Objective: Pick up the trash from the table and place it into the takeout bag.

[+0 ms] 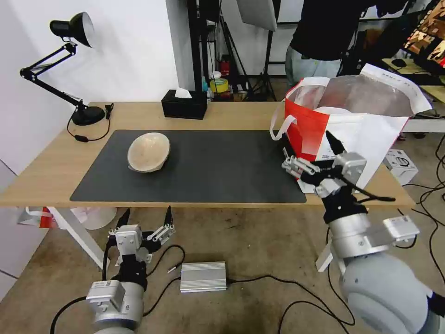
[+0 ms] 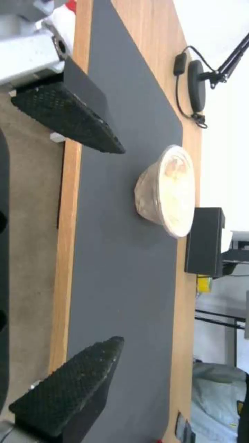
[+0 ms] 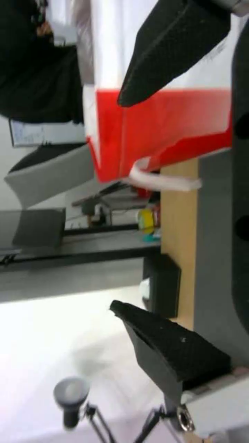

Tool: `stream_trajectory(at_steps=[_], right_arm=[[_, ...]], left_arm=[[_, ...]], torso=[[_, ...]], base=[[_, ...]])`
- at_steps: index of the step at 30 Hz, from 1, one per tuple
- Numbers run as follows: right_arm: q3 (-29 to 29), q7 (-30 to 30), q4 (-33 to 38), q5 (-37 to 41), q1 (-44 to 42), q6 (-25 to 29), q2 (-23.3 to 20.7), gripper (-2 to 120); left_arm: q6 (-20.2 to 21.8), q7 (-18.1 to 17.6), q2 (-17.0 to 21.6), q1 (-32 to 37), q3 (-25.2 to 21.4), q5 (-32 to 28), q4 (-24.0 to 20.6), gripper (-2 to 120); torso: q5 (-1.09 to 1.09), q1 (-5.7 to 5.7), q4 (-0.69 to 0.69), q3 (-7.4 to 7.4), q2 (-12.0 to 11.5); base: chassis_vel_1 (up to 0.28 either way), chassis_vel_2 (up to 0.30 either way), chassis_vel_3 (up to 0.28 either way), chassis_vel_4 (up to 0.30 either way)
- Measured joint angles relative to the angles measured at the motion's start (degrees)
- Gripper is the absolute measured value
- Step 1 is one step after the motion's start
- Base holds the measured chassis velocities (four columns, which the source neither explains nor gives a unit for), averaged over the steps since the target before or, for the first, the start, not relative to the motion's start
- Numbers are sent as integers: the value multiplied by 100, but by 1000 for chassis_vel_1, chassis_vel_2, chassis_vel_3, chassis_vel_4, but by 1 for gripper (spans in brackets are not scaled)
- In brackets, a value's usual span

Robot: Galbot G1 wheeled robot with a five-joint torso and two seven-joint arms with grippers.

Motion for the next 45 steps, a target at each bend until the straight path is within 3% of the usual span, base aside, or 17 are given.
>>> stream_trajectory(at_steps=[20,32,45], right_arm=[[34,182,115,-418,-737,-263,147,100],[-101,241,114,-1088,-1461,-46,332,100],[-206,363,19,-1338,-1633,13,492,100]], left_arm=[[-10,-23,0,67,-2,9,-68,98],[-36,-24,0,91,10,65,-94,98],[-64,-26,0,66,2,54,-85,98]], torso=[[1,0,0,0,0],[0,0,0,0,0],[1,0,1,1,0]], base=[[0,0,0,0],[0,0,0,0],[0,0,0,0]])
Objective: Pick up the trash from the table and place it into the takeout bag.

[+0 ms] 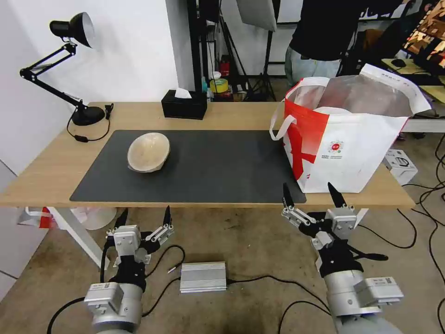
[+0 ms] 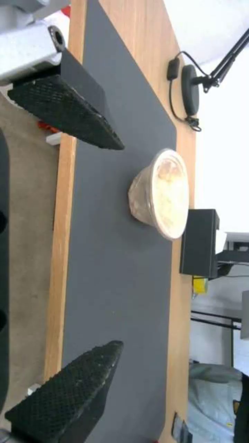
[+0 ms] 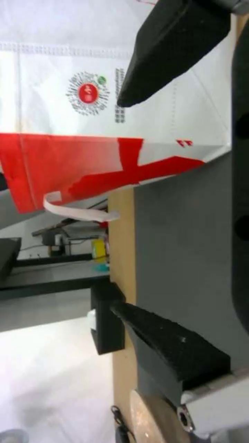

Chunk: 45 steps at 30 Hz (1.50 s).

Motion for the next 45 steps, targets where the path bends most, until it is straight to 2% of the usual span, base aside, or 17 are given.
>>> stream_trajectory(at_steps=[45], right_arm=[[-439,181,-277,-435,-316,-64,238,100]], left_arm=[[24,5,0,-34,-64,-116,10,98]], torso=[[0,0,-1,0,0]], base=[[0,0,0,0]])
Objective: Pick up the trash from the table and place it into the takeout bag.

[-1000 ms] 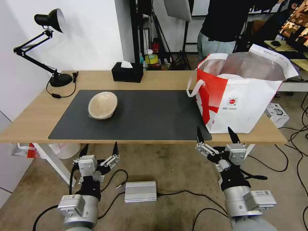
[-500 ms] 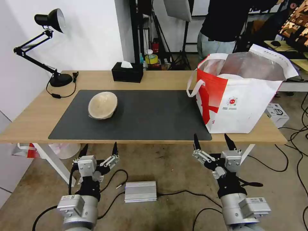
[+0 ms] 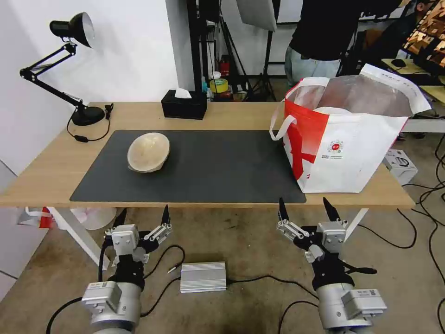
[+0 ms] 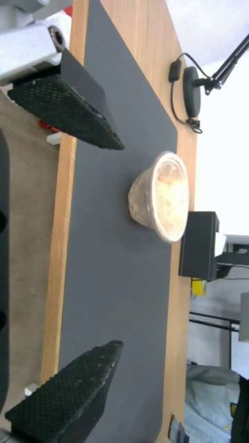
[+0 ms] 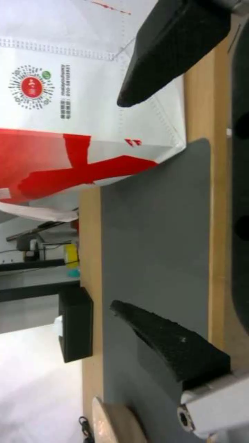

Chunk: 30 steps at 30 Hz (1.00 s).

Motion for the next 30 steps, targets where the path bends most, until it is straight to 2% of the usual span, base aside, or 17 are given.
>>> stream_trajectory(at_steps=[30], right_arm=[[-110,105,-91,-60,-23,-60,73,100]], left_arm=[[12,0,0,-25,-27,-54,13,98]], torso=[[0,0,0,0,0]], base=[[0,0,0,0]])
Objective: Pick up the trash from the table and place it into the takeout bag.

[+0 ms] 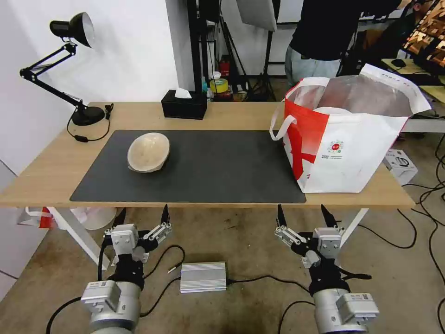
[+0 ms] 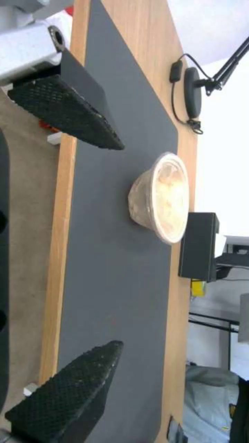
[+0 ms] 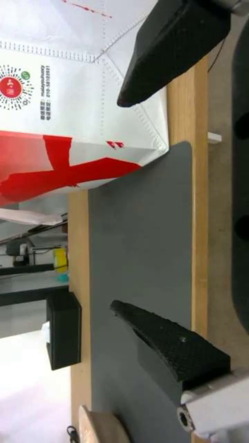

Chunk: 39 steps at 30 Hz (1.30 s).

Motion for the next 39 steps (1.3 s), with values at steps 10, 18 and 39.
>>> stream_trajectory(at_steps=[10,18,39], right_arm=[[4,1,1,5,2,-1,-1,100],[5,1,3,9,2,-1,-1,100],[6,-1,5,12,2,0,-1,100]], left_arm=[[0,0,1,-3,0,-6,6,98],[14,0,0,-35,-70,-136,-94,98],[398,-58,1,-134,-163,-929,-324,99]], torso=[[0,0,0,0,0],[0,0,0,0,0],[0,0,0,0,0]], base=[[0,0,0,0],[0,0,0,0],[0,0,0,0]])
